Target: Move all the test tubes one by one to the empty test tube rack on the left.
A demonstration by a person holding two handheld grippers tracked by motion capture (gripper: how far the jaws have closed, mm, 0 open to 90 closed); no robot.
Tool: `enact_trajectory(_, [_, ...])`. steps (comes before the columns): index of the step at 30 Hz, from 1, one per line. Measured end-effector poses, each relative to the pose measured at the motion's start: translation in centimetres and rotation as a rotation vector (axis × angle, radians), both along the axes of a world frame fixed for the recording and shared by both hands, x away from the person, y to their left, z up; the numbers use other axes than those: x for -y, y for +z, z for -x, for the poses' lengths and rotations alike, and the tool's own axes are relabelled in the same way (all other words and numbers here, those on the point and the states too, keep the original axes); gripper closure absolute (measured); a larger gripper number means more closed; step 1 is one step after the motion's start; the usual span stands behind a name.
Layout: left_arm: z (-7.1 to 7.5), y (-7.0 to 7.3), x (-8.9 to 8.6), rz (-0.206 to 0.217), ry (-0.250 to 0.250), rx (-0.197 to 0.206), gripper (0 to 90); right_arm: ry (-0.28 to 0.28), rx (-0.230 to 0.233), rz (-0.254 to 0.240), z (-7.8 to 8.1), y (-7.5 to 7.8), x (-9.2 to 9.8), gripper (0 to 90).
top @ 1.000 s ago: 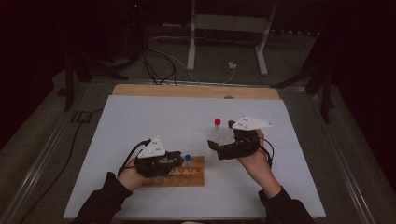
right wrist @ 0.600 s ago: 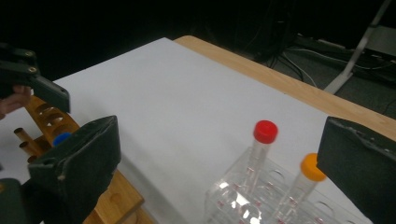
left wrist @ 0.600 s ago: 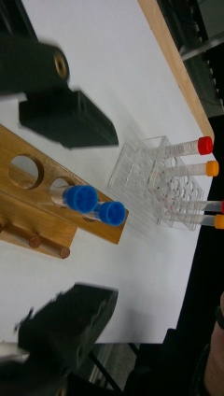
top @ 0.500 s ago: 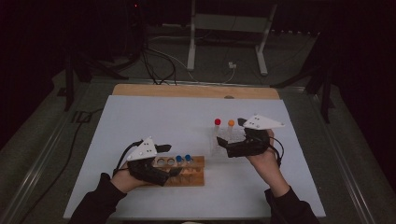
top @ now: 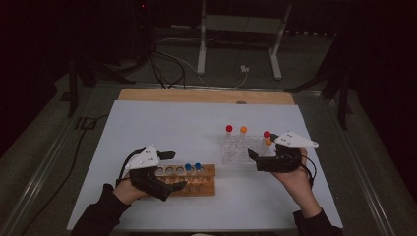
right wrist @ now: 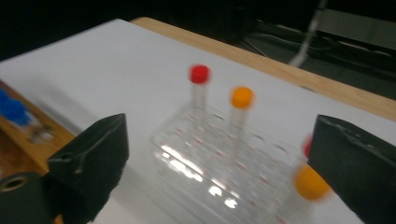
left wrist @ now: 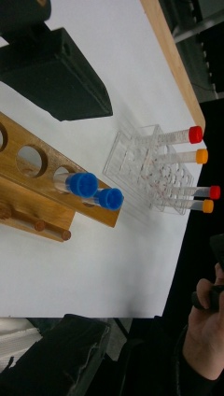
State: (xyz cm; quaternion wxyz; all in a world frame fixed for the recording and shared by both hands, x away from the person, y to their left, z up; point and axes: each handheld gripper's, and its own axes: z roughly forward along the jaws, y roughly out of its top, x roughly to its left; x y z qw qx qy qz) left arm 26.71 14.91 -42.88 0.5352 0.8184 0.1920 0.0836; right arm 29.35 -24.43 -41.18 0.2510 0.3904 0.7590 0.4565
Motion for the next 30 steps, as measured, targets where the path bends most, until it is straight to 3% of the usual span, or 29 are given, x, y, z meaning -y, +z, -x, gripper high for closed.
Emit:
enact_trajectory(5, [0.0, 0.0, -0.2, -0.001, 0.004, -0.001, 1.4, -0.045, -0.026, 0.007, 0.1, -0.8, 1.4, 6.2])
enact_trajectory(15, [0.0, 0.0, -0.4, 0.001, 0.012, 0.001, 1.4, -0.106, -0.078, 0.027, -0.5, -2.9, 3.3, 32.5])
enact_trajectory(17, [0.0, 0.0, -0.4, 0.003, 0.013, 0.001, 1.4, -0.118, -0.093, 0.043, -0.9, -3.4, 3.5, 42.6])
enact_trajectory(18, [0.0, 0.0, -0.4, 0.003, 0.015, 0.003, 1.4, -0.118, -0.093, 0.043, -0.9, -3.4, 3.5, 42.6])
enact_trajectory(19, [0.0, 0.0, -0.4, 0.006, 0.012, 0.000, 1.4, -0.124, -0.115, 0.043, -1.2, -3.8, 3.6, 49.8])
enact_trajectory(30, [-0.1, 0.0, -0.4, 0.002, 0.014, -0.002, 1.4, -0.133, -0.160, 0.018, -2.4, -4.5, 3.8, 66.4])
